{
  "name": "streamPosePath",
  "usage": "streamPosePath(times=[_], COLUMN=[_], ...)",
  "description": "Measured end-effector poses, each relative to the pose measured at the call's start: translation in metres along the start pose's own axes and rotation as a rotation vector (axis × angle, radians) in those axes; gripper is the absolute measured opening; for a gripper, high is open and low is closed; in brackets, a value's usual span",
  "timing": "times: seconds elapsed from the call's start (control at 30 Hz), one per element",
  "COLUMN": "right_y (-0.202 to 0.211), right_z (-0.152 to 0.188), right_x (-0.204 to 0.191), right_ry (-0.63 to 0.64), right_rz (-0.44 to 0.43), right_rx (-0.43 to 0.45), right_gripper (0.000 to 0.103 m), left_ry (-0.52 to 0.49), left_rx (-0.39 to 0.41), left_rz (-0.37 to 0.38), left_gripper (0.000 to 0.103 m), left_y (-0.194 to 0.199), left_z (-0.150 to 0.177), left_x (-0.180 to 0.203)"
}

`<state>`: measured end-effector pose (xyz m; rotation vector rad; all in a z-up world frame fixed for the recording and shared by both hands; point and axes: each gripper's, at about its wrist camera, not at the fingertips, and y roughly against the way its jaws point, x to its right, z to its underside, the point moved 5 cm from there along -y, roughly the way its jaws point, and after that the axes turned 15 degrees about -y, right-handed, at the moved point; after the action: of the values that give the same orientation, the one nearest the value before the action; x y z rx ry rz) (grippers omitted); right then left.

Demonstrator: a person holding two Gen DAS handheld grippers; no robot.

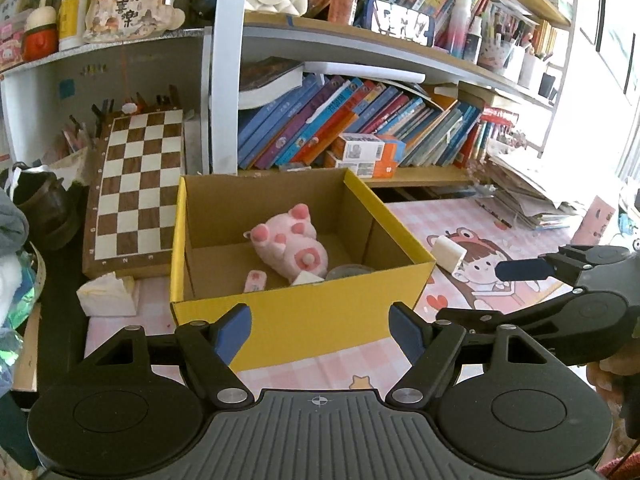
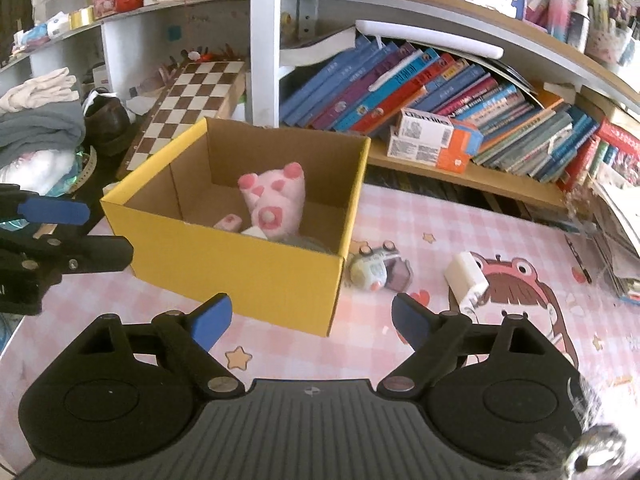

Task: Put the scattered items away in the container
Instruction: 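Withdraw both tools from the box toward the white charger and toy car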

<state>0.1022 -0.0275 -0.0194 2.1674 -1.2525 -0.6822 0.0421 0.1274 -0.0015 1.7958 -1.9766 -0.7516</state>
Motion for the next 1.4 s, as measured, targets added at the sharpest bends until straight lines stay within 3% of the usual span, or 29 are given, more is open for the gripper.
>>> streamPosePath(times=[0.43, 0.53, 0.77, 1.0, 1.4], right_y=[0.003, 0.003, 0.001, -0.002, -0.003], right_z=[0.019, 0.024, 0.032, 0.034, 0.024], right_x=[0.01, 0.014, 0.025, 0.039, 0.076], right_ry=[-0.041, -0.046, -0.057, -0.05, -0.014], right_rz=[0.028, 0.036, 0.045, 0.033, -0.02], right_rx=[-0.027, -0.033, -0.053, -0.07, -0.092], right_gripper=[0.094, 0.097, 0.1, 0.103, 0.103], left_ry=[0.008, 0.012, 0.037, 0.058, 0.097], left_rx=[-0.037, -0.05, -0.084, -0.11, -0.127], left_rz=[0.017, 0.015, 0.018, -0.003, -0.068], left_gripper=[0.078, 0.085, 0.085, 0.091, 0.092], left_y=[-0.004, -0.006, -0.013, -0.019, -0.032], left_z=[0.014, 0.017, 0.023, 0.023, 0.008], left_x=[0.009, 0.012, 0.017, 0.032, 0.064])
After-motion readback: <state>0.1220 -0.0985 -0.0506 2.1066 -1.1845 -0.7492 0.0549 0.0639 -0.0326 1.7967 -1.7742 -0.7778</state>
